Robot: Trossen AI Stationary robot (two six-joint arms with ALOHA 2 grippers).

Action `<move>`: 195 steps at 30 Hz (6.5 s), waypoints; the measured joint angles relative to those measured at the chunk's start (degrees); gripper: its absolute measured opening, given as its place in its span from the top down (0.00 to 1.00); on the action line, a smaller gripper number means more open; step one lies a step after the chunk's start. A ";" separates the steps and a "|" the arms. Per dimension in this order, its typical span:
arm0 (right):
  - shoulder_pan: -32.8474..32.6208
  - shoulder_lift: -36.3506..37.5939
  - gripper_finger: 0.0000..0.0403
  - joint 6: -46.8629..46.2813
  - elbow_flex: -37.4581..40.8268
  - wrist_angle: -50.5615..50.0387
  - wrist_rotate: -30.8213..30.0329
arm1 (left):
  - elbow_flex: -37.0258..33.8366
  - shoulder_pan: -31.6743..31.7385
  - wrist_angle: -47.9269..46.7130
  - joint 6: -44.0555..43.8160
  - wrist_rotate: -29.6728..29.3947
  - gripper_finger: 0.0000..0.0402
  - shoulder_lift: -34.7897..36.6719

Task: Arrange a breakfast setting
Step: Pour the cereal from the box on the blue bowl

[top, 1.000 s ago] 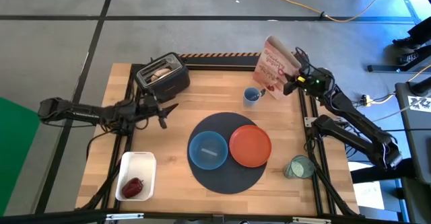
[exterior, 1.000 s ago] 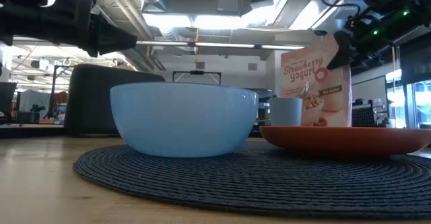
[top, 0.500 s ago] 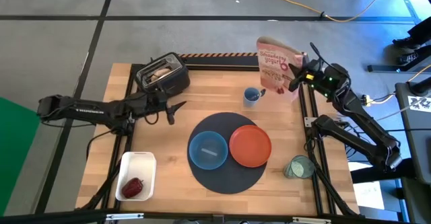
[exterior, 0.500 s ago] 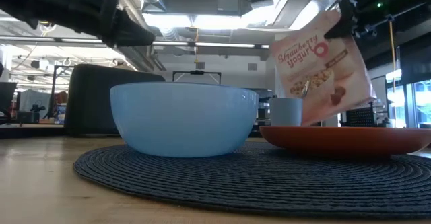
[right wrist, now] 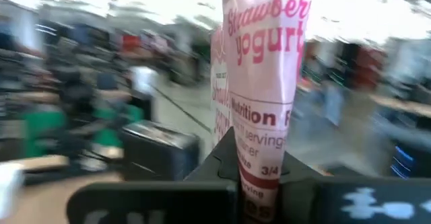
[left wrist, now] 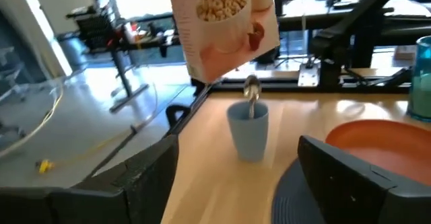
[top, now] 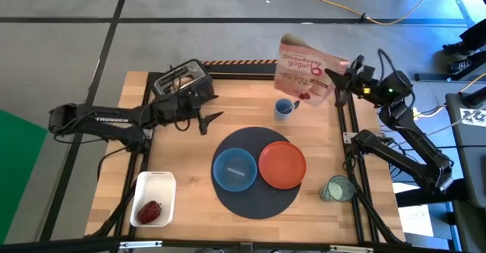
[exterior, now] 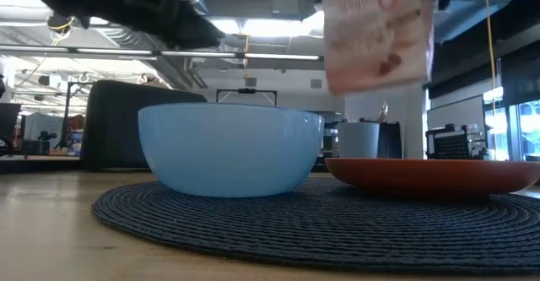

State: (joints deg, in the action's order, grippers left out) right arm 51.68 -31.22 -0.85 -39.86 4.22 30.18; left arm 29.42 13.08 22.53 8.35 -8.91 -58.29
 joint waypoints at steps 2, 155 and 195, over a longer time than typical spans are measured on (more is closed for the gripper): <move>-0.04 0.00 1.00 -0.79 0.00 3.23 3.83 | 2.49 1.36 0.35 1.56 2.58 0.24 -2.24; -19.08 -1.60 0.42 -0.32 14.71 17.84 -8.59 | 32.20 -12.15 -76.38 11.84 0.99 0.75 6.70; -19.08 -1.66 0.42 -0.25 14.69 15.18 -11.74 | 56.27 -30.65 -106.19 26.92 -17.51 0.75 -14.20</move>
State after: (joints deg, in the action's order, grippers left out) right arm 32.60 -32.88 -1.10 -25.17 19.40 18.44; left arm 85.69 -17.56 -83.65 35.27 -26.43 -72.49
